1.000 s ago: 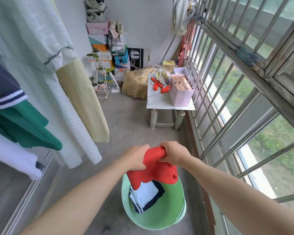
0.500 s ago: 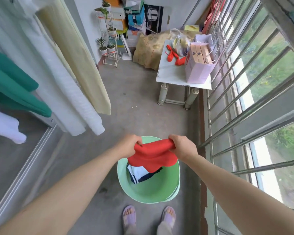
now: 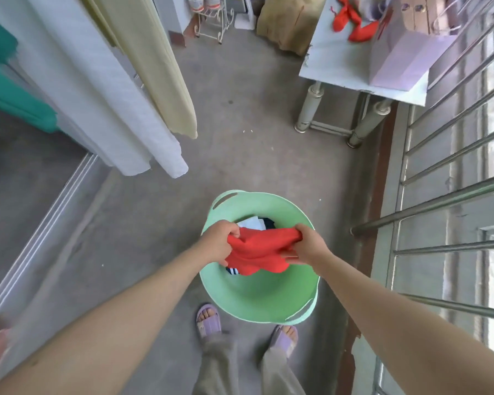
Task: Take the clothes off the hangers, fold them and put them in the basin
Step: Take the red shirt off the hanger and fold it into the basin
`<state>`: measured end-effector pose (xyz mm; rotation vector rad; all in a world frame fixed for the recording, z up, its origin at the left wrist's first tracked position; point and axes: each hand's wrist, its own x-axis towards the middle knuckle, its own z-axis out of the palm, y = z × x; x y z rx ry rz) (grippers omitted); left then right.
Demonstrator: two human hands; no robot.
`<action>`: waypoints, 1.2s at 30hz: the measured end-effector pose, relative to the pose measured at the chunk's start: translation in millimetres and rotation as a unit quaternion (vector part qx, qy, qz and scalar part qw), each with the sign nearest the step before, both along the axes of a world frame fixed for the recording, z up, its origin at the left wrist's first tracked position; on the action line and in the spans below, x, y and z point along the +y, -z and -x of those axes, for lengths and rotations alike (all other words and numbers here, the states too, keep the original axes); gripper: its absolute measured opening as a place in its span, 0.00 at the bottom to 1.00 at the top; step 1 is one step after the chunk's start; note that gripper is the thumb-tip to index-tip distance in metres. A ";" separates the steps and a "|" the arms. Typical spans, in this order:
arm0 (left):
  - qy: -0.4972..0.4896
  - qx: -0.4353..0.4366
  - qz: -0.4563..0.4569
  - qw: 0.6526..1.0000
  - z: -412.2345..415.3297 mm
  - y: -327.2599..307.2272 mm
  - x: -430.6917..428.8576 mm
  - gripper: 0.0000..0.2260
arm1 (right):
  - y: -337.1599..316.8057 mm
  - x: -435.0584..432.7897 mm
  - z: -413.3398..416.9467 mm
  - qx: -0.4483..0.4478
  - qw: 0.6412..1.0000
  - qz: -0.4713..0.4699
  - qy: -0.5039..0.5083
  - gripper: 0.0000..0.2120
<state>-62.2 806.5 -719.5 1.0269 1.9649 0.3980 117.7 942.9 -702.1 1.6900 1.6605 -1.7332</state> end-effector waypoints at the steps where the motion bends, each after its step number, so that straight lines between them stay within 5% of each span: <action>1: -0.011 -0.038 0.006 0.999 0.6 16.2 0.2 0.17 | 16.6 -0.8 2.5 0.019 0.997 0.033 0.064 0.14; 7: -0.029 -0.097 -0.024 0.995 6.1 119.0 4.2 0.11 | 119.6 -2.7 13.5 0.062 0.972 0.085 0.212 0.14; 13: 0.037 0.054 -0.161 0.985 18.9 205.6 21.6 0.19 | 208.1 32.2 47.8 0.175 0.927 0.095 0.319 0.17; 17: 0.131 0.132 -0.165 0.969 13.6 294.0 6.8 0.18 | 297.6 45.6 53.9 0.136 0.973 0.007 0.185 0.16; 20: 0.194 0.078 -0.007 0.978 4.6 350.4 -11.0 0.12 | 359.8 28.2 41.7 0.075 0.997 -0.036 0.002 0.17; 22: 0.205 0.080 0.069 0.973 3.7 382.3 -16.2 0.19 | 395.9 10.8 31.8 0.043 0.996 -0.035 -0.074 0.21; 25: 0.129 0.104 0.046 0.985 2.0 408.5 -8.3 0.18 | 432.7 -6.4 23.1 0.042 0.988 -0.105 -0.102 0.26; 30: -0.141 0.073 -0.016 0.987 -9.8 415.6 7.6 0.23 | 446.7 -6.1 25.4 -0.001 0.991 -0.124 0.050 0.37; 33: -0.377 0.012 0.064 0.924 -10.4 424.6 13.4 0.33 | 442.6 0.7 32.0 -0.042 0.997 -0.045 0.041 0.45; 36: -0.493 -0.047 0.176 0.851 -18.2 433.2 5.9 0.32 | 436.3 0.2 35.8 -0.097 0.994 0.047 0.018 0.36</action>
